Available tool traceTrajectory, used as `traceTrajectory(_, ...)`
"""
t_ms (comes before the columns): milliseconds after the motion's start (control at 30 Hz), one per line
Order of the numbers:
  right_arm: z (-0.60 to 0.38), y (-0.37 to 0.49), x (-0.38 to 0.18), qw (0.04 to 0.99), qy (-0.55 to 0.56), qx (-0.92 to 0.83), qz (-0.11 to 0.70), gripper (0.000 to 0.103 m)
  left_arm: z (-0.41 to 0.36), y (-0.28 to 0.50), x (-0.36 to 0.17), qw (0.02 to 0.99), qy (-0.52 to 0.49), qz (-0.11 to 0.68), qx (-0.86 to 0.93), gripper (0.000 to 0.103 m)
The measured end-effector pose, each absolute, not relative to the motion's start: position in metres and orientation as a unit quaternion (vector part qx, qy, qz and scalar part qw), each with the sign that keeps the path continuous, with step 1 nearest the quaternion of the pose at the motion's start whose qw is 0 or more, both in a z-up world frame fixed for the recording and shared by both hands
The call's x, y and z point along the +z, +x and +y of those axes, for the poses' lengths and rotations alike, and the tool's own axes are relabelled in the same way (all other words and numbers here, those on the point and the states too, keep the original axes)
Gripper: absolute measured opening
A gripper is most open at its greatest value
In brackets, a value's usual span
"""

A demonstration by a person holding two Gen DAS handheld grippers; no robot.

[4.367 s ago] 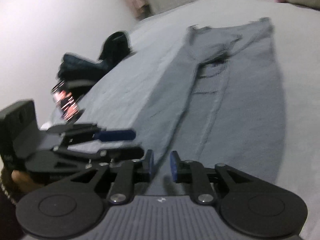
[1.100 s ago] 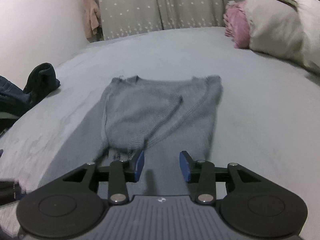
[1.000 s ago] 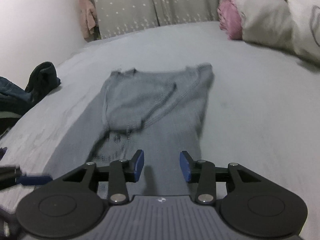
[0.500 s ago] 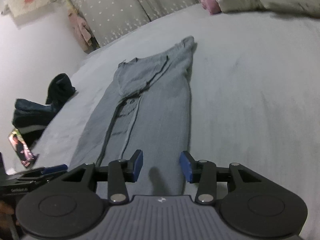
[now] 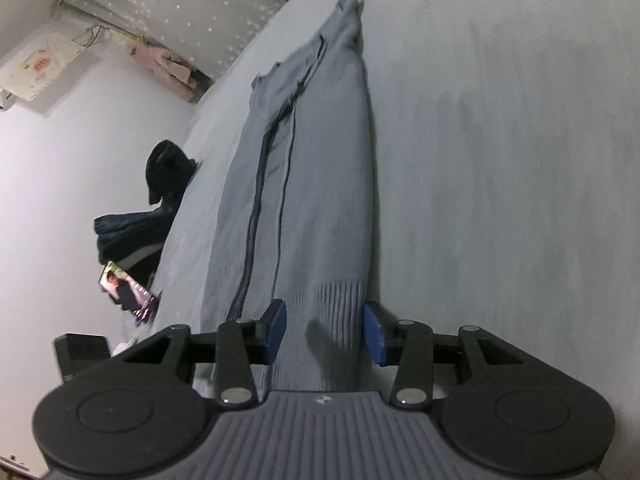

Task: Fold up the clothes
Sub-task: 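Grasp the ribbed hem with both tools and fold it toward the collar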

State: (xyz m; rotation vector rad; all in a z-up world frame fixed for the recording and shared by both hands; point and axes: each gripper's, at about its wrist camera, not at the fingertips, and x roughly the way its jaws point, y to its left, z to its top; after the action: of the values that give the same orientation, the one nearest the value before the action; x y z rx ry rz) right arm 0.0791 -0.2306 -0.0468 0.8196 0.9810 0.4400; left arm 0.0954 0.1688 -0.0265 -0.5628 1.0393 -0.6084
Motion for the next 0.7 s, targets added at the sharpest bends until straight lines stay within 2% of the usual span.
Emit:
traceTrajectory(67,-0.228,0.073,-0.05,0.77,0.39,0.214,0.458,0.04,0.172,0.094,-0.032,0.775,-0.279,0.484,-0.294,0.048)
traceTrajectory(133,-0.227,0.072,-0.051,0.766,0.393,0.218,0.46,0.038,0.172,0.095,-0.039,0.762,-0.294,0.49,-0.306,0.039)
traceTrajectory(200,-0.225,0.07,-0.057,0.761,0.399,0.219,0.462,0.033,0.171,0.096,-0.044,0.753,-0.302,0.496,-0.308,0.024)
traceTrajectory(267,-0.224,0.072,-0.061,0.758,0.403,0.214,0.466,0.021,0.169,0.099,-0.053,0.747,-0.307,0.504,-0.305,0.013)
traceTrajectory(333,-0.223,0.071,-0.064,0.755,0.404,0.211,0.472,0.015,0.169,0.099,-0.058,0.743,-0.314,0.508,-0.3,0.01)
traceTrajectory(467,-0.22,0.069,-0.062,0.755,0.396,0.219,0.475,0.009,0.167,0.096,-0.056,0.751,-0.305,0.508,-0.292,0.009)
traceTrajectory(700,-0.218,0.069,-0.041,0.768,0.383,0.228,0.459,0.007,0.161,0.092,-0.026,0.773,-0.287,0.49,-0.285,0.008)
